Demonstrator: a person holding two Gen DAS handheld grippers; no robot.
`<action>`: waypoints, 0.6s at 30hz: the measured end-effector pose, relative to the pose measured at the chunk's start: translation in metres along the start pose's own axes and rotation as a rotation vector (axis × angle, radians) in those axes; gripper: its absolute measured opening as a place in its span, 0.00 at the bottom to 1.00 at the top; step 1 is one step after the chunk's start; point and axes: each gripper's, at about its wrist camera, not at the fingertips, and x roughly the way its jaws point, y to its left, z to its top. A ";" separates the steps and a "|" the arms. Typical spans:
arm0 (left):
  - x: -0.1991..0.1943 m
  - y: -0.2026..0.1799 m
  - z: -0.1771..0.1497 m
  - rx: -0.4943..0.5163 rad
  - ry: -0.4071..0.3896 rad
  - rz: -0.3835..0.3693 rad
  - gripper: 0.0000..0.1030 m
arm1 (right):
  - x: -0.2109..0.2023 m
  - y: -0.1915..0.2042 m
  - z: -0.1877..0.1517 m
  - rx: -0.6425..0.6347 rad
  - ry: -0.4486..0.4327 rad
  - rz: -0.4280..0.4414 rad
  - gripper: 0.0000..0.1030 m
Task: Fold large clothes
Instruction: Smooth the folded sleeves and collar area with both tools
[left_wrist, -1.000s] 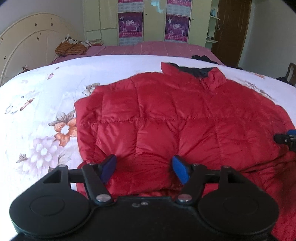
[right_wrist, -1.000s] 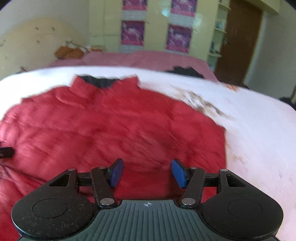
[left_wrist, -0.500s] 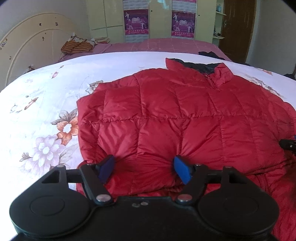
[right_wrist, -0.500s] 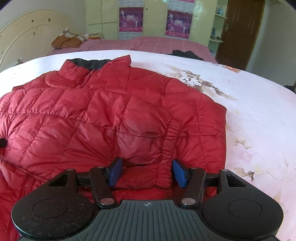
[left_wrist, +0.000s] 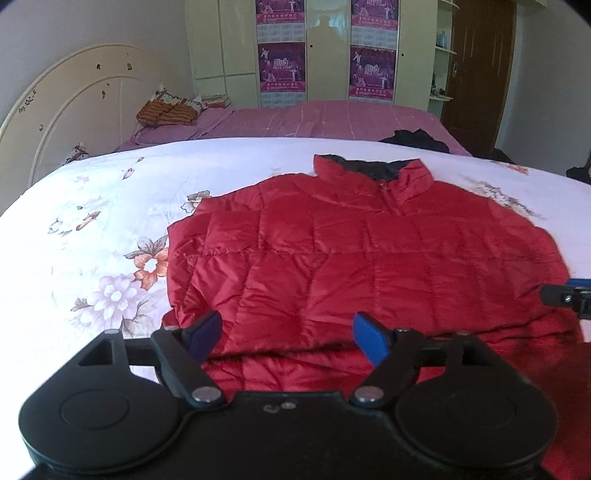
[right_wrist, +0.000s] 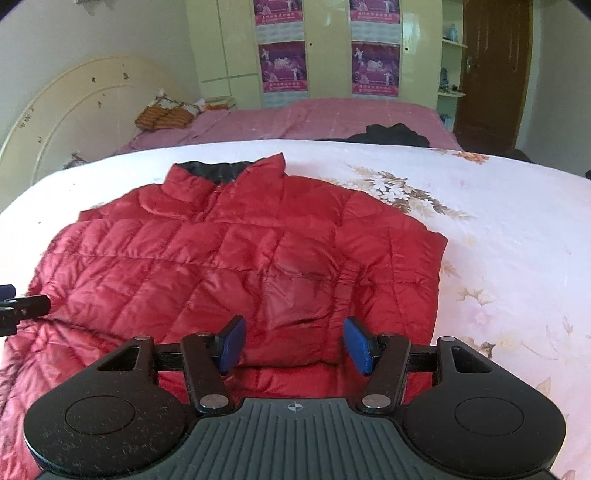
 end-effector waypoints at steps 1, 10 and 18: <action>-0.005 -0.001 -0.001 -0.001 -0.003 0.000 0.75 | -0.002 0.000 -0.001 0.004 0.001 0.006 0.56; -0.051 -0.006 -0.013 0.034 -0.037 -0.018 0.81 | -0.036 0.007 -0.018 0.026 -0.010 0.039 0.56; -0.083 0.003 -0.038 0.081 -0.055 -0.078 0.90 | -0.081 0.027 -0.048 0.017 -0.040 -0.025 0.58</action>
